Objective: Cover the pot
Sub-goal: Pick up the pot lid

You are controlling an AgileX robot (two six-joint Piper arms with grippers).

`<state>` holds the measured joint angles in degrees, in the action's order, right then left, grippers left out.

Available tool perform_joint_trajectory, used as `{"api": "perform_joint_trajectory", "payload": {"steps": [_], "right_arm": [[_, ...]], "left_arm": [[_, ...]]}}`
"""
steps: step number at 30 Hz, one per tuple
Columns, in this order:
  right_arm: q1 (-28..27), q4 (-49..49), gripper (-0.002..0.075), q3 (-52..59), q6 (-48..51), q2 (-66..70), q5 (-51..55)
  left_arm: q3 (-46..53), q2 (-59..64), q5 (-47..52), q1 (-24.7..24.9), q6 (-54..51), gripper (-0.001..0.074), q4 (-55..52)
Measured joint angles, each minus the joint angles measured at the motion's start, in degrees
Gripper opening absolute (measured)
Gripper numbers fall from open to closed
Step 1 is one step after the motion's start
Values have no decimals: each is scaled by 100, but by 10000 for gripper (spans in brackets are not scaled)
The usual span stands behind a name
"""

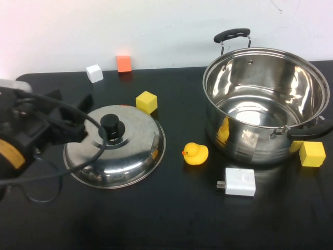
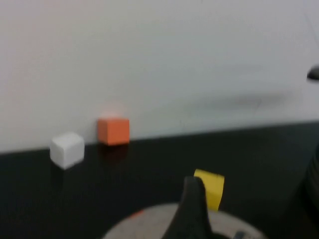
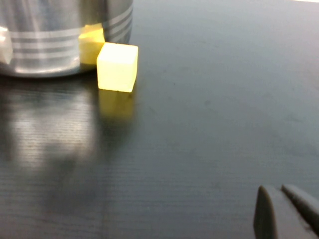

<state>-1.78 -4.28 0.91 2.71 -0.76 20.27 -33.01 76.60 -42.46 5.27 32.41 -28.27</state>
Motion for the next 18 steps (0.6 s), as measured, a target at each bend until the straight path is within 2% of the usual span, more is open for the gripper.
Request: {"api": "perform_joint_trajectory", "payload": {"steps": [2,9,18], "right_arm": [[0,0,-2,0,0,0,0],[0,0,-2,0,0,0,0],[0,0,-2,0,0,0,0]], "left_arm": [[-106,335,36,0,81,532,-179],[-614,1171,150,41,78,524,-650],[-1376,2042,1163,504,-505,524,-650]]}}
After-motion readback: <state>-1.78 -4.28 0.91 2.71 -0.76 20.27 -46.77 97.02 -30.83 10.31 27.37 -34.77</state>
